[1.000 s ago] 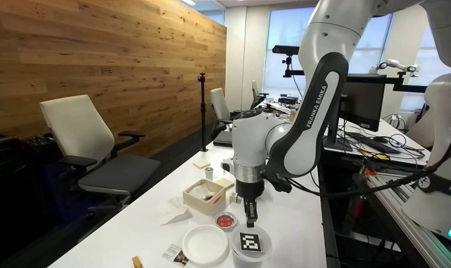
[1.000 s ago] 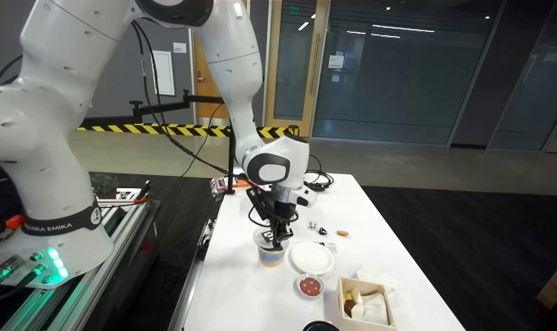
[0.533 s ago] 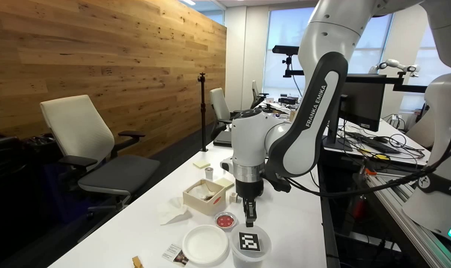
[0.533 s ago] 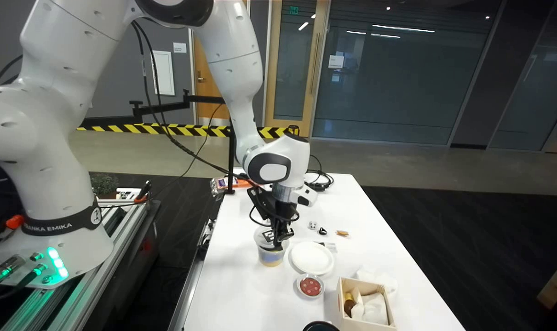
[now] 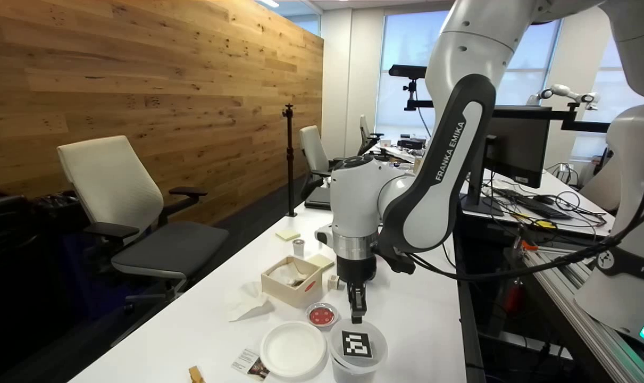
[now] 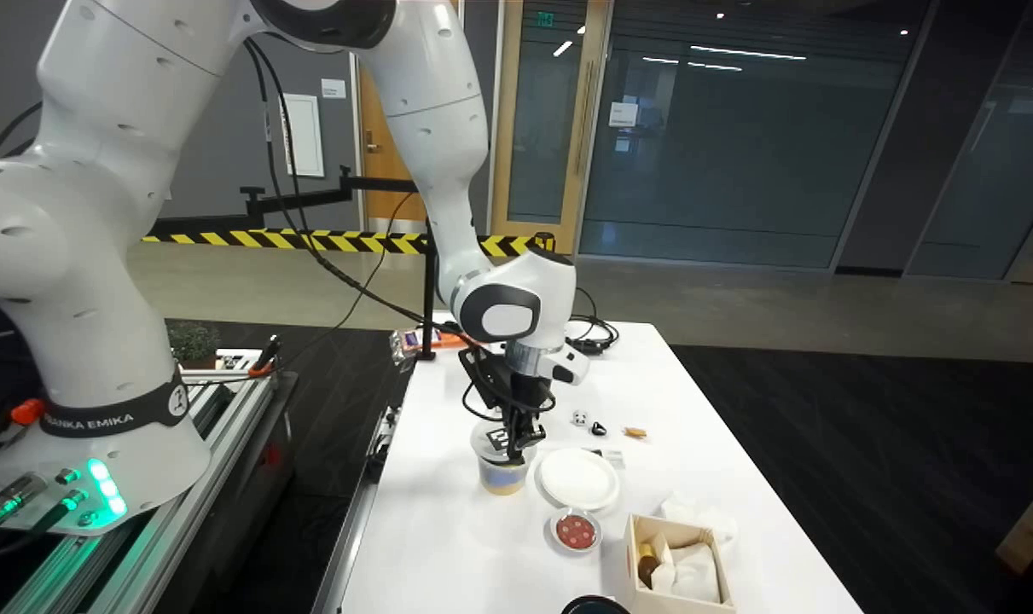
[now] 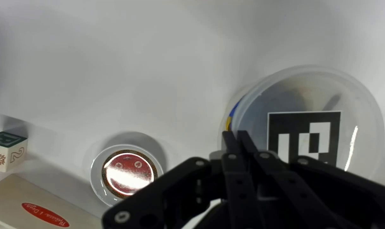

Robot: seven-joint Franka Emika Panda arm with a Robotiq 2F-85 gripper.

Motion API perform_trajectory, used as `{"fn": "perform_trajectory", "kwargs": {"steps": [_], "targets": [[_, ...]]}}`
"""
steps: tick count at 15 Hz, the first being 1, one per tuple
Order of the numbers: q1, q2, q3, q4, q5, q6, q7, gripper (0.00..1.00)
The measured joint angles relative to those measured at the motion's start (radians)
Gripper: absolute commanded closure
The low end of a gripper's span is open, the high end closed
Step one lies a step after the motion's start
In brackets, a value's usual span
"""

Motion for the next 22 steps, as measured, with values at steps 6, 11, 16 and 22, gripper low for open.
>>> {"fn": "perform_trajectory", "kwargs": {"steps": [6,11,16,22], "targets": [[0.000,0.002,0.000,0.000,0.000,0.000,0.000,0.99],[-0.001,0.007,0.000,0.000,0.000,0.000,0.000,0.99],[-0.001,0.010,0.000,0.002,0.000,0.000,-0.009,0.99],[-0.001,0.011,0.001,0.015,0.000,0.000,-0.019,0.99]]}}
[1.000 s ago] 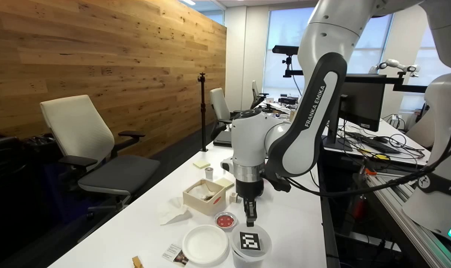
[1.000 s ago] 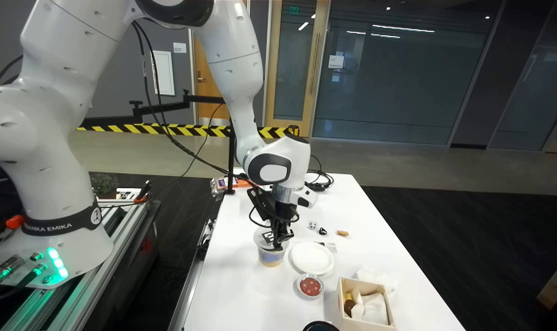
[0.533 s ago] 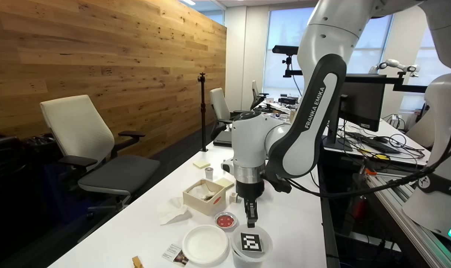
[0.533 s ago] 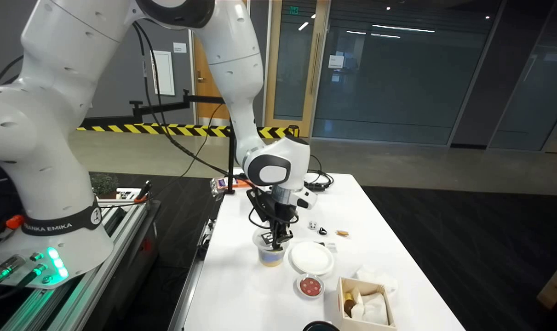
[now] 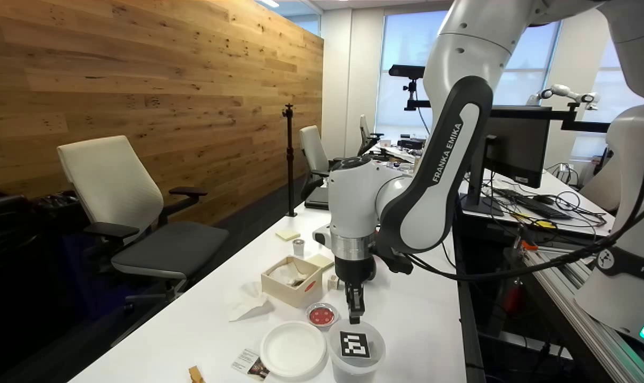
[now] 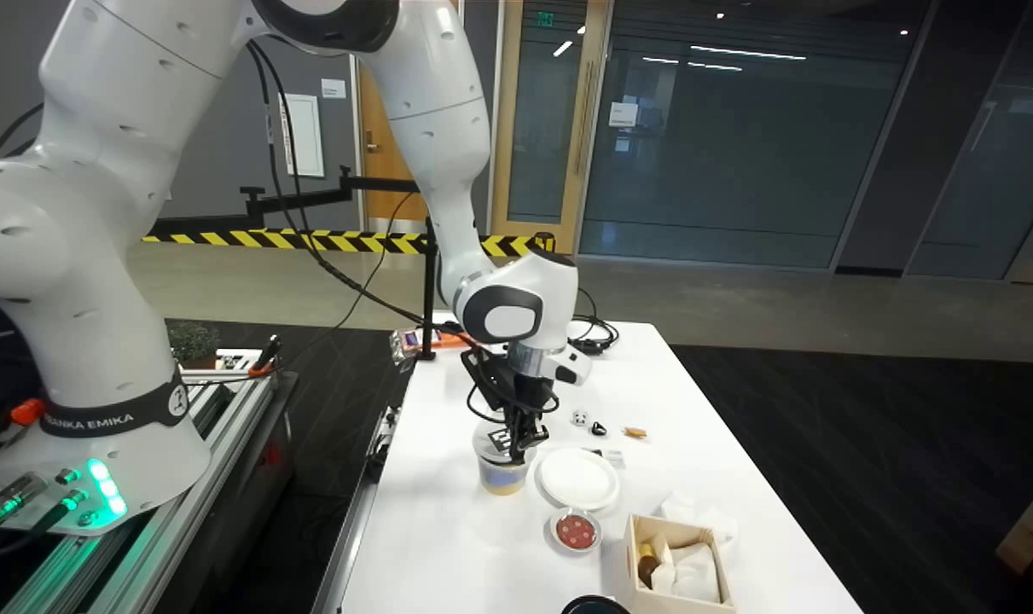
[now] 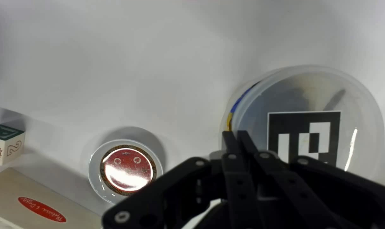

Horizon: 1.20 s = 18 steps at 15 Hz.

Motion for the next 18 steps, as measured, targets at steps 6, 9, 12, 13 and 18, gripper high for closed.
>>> {"fn": "perform_trajectory", "kwargs": {"steps": [6,9,12,13,18], "targets": [[-0.003,0.002,0.000,0.001,0.000,0.000,-0.005,0.99],[-0.004,0.004,0.000,0.001,0.000,0.000,-0.006,0.99],[-0.004,0.006,0.000,0.001,0.000,0.000,-0.006,0.99],[-0.004,0.008,0.001,0.001,0.000,0.000,-0.006,0.99],[-0.005,0.016,0.002,0.004,0.000,0.000,-0.006,0.56]]}}
